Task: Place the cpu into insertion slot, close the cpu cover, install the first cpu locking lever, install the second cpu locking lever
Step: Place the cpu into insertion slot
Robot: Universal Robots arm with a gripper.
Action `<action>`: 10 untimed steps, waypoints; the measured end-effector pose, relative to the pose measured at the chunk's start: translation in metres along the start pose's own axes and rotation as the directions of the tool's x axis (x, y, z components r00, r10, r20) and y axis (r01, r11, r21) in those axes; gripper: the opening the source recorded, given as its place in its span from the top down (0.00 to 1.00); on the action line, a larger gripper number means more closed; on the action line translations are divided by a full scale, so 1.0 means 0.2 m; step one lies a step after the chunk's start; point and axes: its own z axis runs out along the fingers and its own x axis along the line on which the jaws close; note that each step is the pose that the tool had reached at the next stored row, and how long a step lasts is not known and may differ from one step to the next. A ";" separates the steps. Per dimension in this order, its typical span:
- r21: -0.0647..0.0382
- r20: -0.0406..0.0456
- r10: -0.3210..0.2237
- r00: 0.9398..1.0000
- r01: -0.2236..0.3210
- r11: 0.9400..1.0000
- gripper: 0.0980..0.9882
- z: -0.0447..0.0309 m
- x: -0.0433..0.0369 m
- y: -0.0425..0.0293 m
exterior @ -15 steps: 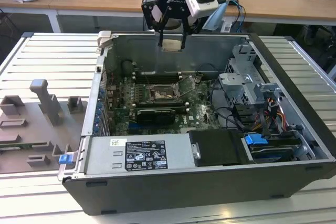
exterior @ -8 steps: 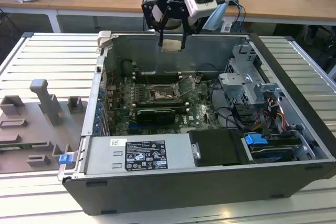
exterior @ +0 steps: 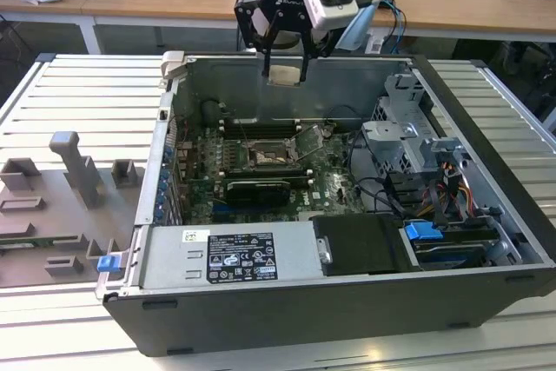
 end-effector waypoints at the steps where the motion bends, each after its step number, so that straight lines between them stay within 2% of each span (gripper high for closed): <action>1: 0.000 0.000 0.003 1.000 -0.003 1.000 0.51 0.000 0.000 0.000; 10: -0.001 0.003 0.038 0.999 -0.038 0.999 0.51 0.001 0.000 0.000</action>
